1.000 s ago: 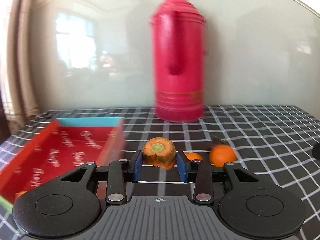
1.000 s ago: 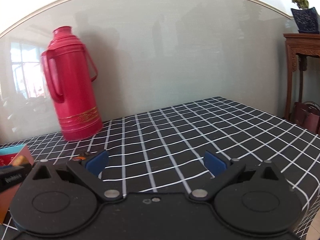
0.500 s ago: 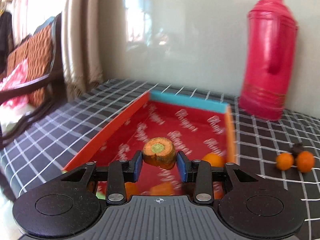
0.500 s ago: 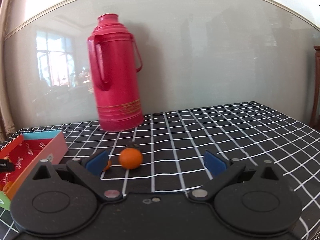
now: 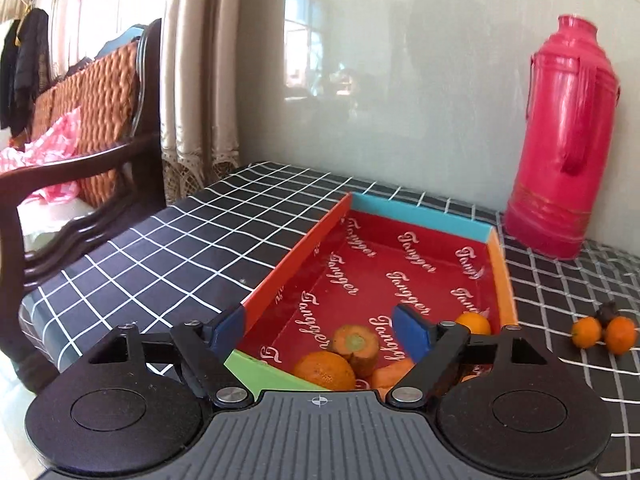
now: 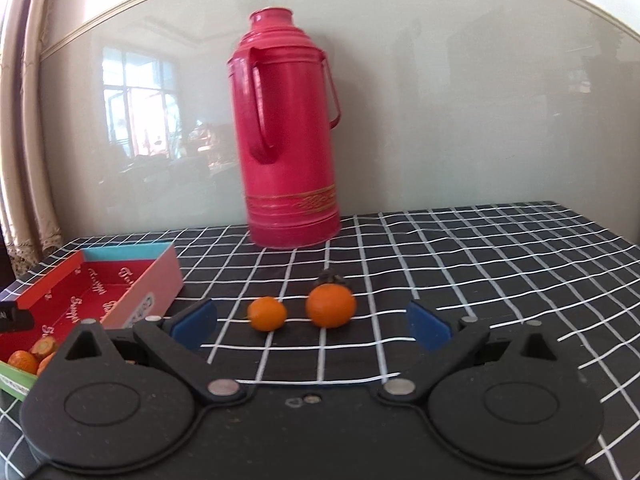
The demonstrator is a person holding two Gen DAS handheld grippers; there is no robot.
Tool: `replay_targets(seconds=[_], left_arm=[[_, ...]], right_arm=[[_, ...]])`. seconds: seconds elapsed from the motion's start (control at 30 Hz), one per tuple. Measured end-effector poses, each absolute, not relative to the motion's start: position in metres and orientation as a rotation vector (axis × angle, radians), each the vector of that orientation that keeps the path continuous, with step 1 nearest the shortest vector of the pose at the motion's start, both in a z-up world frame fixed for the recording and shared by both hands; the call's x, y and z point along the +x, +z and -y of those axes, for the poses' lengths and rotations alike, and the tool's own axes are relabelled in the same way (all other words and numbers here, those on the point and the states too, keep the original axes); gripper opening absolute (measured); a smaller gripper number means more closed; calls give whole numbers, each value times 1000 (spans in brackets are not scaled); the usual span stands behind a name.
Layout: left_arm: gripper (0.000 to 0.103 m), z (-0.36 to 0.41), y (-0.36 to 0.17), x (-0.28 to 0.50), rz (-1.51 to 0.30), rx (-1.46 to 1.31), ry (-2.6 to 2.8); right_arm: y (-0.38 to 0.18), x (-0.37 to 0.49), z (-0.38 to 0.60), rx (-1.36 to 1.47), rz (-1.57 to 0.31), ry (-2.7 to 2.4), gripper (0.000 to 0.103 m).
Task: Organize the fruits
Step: 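Lift the carrot chunk into the box and open the left gripper, then grasp the small orange with the right gripper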
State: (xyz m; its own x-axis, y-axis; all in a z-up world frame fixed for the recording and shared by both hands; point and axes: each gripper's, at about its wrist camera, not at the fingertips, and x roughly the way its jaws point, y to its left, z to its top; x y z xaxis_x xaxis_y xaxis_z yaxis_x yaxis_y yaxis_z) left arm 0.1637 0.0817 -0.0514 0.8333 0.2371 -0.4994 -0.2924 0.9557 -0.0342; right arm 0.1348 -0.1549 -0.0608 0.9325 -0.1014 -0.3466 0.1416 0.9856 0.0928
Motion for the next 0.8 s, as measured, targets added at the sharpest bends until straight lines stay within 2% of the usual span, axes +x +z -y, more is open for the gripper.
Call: replay_targets(seconds=[0.07, 0.13, 0.17, 0.2, 0.37, 0.47, 0.8], left_arm=[[81, -87, -50, 157, -502, -120, 268], [96, -89, -47, 149, -477, -89, 295], [99, -90, -46, 145, -457, -84, 302], [99, -93, -44, 141, -436, -81, 309], [99, -108, -37, 124, -360, -45, 377], [100, -121, -36, 118, -347, -50, 414], [103, -175, -38, 100, -352, -107, 527]], right_arm=[[-60, 141, 149, 105, -366, -101, 91], [-61, 148, 141, 94, -382, -76, 86], [-61, 152, 138, 86, -393, -62, 80], [-61, 157, 134, 76, -407, -48, 74], [-67, 178, 119, 62, -480, -27, 71], [-73, 190, 118, 94, -530, -32, 61], [-85, 228, 123, 103, -608, -106, 59]])
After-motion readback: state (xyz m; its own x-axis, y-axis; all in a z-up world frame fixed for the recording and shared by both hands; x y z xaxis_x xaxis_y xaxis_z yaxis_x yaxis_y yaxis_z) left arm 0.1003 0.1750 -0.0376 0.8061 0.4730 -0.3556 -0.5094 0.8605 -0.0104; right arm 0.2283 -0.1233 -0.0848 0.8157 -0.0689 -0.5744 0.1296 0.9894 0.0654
